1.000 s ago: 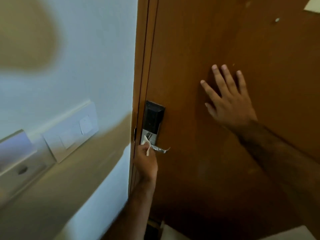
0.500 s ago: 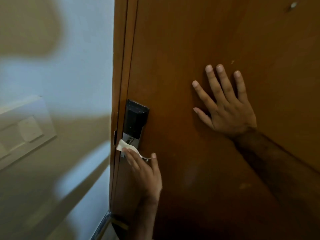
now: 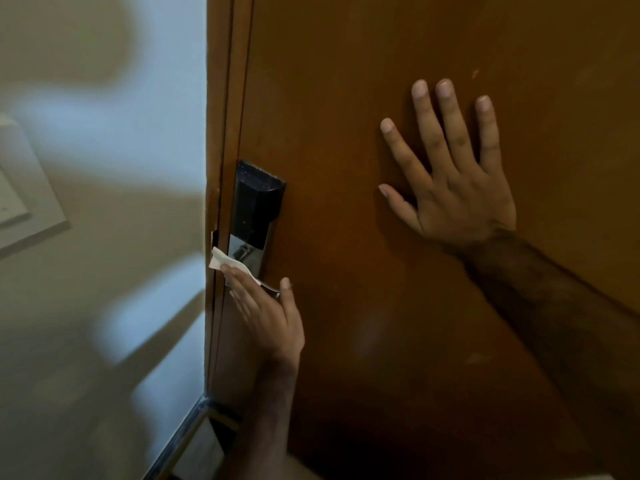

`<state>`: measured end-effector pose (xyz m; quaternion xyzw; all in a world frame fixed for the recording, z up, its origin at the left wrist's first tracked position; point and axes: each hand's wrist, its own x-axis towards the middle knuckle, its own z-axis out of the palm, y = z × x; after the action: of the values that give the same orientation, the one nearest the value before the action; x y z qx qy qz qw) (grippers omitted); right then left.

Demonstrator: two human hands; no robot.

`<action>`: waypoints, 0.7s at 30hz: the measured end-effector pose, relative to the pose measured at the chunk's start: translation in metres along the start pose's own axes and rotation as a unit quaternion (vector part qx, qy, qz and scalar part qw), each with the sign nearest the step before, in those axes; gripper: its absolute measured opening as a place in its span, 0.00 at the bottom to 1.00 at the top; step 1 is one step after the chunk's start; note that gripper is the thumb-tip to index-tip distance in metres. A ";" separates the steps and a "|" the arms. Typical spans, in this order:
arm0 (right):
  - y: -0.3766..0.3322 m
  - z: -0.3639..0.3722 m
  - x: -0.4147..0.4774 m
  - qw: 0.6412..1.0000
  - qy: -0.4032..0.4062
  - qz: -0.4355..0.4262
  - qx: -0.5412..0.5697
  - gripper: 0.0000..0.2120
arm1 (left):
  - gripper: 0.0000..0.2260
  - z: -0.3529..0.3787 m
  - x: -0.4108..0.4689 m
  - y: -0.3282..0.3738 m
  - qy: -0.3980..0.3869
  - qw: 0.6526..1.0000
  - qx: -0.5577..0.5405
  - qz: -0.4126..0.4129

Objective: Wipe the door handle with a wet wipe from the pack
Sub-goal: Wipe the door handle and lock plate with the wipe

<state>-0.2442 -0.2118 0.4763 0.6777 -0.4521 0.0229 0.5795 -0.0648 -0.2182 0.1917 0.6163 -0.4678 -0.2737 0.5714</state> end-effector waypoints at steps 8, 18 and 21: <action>0.000 -0.004 0.000 1.000 -0.010 0.001 0.007 0.37 | 0.40 0.014 -0.048 0.006 -0.044 0.998 0.024 0.030; -0.002 -0.002 0.001 1.000 0.012 0.009 0.001 0.37 | 0.38 0.015 -0.057 0.018 -0.036 0.999 0.017 0.021; -0.002 -0.001 0.000 1.000 0.013 0.011 0.003 0.37 | 0.39 0.016 -0.060 0.013 -0.067 0.997 0.009 0.029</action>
<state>-0.2430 -0.2113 0.4752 0.6739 -0.4523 0.0396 0.5829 -0.1074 -0.1708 0.1892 0.5879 -0.5252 -0.2932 0.5409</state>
